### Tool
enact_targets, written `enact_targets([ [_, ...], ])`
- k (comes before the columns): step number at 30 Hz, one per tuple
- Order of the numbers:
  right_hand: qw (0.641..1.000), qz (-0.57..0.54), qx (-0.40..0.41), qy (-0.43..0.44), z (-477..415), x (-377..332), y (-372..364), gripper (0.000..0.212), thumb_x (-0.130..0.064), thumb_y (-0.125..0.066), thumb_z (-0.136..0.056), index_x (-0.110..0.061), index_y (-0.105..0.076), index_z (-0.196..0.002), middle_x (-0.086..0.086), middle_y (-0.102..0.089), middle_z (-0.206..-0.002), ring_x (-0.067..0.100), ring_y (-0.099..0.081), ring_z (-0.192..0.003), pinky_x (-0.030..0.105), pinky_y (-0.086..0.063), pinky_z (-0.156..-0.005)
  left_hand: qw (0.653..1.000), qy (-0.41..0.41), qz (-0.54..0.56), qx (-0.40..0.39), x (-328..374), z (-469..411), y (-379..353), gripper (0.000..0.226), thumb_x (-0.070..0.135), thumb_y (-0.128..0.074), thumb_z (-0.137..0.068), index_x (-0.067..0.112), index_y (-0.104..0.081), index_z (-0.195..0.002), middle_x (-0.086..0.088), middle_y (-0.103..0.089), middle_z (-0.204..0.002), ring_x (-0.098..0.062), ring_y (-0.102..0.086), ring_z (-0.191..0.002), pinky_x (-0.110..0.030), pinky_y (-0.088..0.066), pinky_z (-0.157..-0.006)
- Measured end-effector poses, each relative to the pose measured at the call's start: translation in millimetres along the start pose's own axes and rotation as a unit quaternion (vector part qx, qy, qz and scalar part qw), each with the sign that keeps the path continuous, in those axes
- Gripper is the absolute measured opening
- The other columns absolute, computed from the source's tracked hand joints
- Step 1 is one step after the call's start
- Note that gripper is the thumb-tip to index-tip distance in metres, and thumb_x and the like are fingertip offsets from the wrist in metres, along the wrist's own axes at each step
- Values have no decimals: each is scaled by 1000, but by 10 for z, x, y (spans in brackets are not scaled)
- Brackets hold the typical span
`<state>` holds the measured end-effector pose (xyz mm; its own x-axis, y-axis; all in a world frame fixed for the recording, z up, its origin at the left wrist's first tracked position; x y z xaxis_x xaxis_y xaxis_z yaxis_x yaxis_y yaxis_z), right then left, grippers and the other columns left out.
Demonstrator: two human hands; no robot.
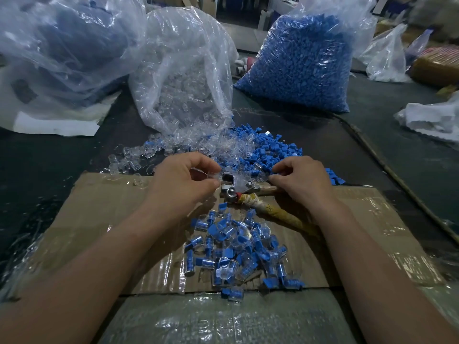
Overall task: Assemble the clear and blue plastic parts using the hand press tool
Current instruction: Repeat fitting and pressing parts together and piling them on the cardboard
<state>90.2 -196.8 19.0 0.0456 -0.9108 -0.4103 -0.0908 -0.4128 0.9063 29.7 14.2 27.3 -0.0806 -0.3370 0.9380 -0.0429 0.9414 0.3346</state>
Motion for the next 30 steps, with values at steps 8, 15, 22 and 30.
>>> enact_targets([
  [8, 998, -17, 45, 30, 2, 15, 10, 17, -15, -58, -89, -17, -69, -103, -1, -67, -103, 9, -55, -89, 25, -42, -81, 999, -41, -5, 13, -3, -25, 5, 37, 4, -70, -78, 33, -62, -100, 1, -62, -89, -17, -63, -84, -37, -55, -83],
  [15, 983, -164, 75, 38, 124, -22, 185, 18, -11, -57, -90, -28, -63, -87, -19, -57, -81, -8, -53, -72, 2, -38, -60, 999, -33, 41, -5, -18, -23, -10, 30, 0, -70, -75, 27, -61, -84, -6, -66, -87, -20, -68, -82, -30, -58, -71],
  [22, 944, -318, 13, 88, 419, -435, 209, 24, -9, -65, -82, -32, -59, -77, -9, -63, -75, 6, -61, -71, 19, -52, -69, 998, -64, 20, -5, 25, 9, -20, 33, 0, -72, -73, 29, -57, -79, 0, -64, -84, -19, -66, -71, -29, -58, -62],
  [30, 922, -362, -38, 134, 570, -715, 105, 24, -5, -68, -78, -27, -60, -72, -8, -62, -68, 4, -59, -63, 19, -52, -62, 989, -141, -36, 21, 74, 36, -74, 46, -1, -76, -67, 38, -57, -81, 17, -57, -71, -1, -58, -65, -10, -48, -62],
])
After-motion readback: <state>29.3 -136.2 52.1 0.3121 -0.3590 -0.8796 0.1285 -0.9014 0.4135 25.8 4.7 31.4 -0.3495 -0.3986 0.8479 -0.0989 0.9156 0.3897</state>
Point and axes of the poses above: each hand's wrist, its own z-axis away from the middle knuckle, its own y-axis out of the back of the hand, x = y × z, the point moved 4 cm from there along -z, towards the middle knuckle
